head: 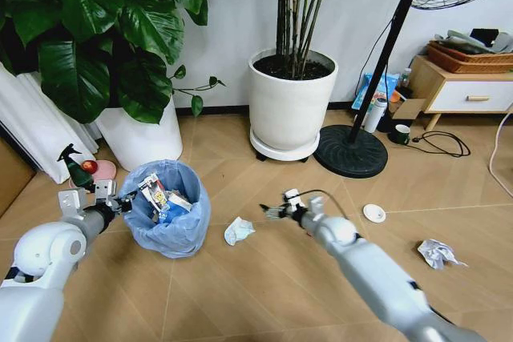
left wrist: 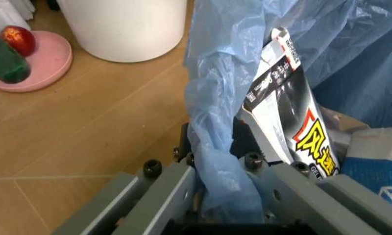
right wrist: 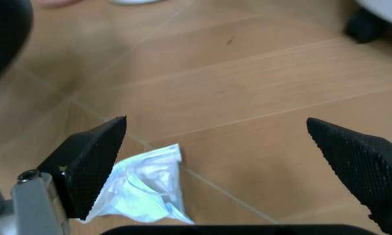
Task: Pick up the trash bin and place the garbage on the floor into it.
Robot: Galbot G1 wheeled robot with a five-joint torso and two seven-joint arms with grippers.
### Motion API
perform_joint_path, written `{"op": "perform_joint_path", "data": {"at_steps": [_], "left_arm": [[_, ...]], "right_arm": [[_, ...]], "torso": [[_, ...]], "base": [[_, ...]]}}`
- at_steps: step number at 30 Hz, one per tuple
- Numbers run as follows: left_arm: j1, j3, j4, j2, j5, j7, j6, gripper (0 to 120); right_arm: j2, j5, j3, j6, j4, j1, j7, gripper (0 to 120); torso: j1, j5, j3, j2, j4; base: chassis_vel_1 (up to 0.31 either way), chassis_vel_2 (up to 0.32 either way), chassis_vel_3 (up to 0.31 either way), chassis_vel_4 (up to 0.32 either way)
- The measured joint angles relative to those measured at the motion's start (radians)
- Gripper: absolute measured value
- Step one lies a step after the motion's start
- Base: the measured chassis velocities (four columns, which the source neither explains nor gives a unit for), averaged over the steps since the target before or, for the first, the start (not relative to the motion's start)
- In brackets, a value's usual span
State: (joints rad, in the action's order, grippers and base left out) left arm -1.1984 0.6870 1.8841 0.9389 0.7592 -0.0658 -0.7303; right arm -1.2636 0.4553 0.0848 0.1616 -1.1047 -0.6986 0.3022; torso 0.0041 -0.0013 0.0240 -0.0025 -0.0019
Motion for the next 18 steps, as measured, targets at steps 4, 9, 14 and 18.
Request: {"op": "perform_joint_path", "data": {"at_steps": [4,9,14,18], "left_arm": [[-0.002,0.0,0.007,-0.009,0.004,-0.001,0.0,0],[0.002,-0.006,0.012,-0.017,0.007,-0.003,0.0,0],[0.004,-0.011,0.013,-0.015,0.008,-0.003,0.002,0],[0.003,-0.011,0.015,-0.016,0.008,-0.003,0.002,0]], "right_arm": [[-0.076,-0.103,0.027,-0.047,0.154,0.057,0.034,100],[-0.156,-0.218,0.029,-0.091,0.32,0.101,0.057,100],[-0.212,-0.267,0.023,-0.122,0.409,0.113,0.071,100],[-0.244,-0.296,0.006,-0.138,0.453,0.121,0.073,100]], "torso": [[0.0,0.0003,0.0,0.0,0.0],[0.0,0.0002,0.0,0.0,-0.0003],[0.0,0.0001,0.0,0.0,-0.0004],[0.0,0.0001,0.0,0.0,-0.0004]], "base": [[0.0,0.0,0.0,0.0],[0.0,0.0,0.0,0.0],[0.0,0.0,0.0,0.0],[0.0,0.0,0.0,0.0]]}}
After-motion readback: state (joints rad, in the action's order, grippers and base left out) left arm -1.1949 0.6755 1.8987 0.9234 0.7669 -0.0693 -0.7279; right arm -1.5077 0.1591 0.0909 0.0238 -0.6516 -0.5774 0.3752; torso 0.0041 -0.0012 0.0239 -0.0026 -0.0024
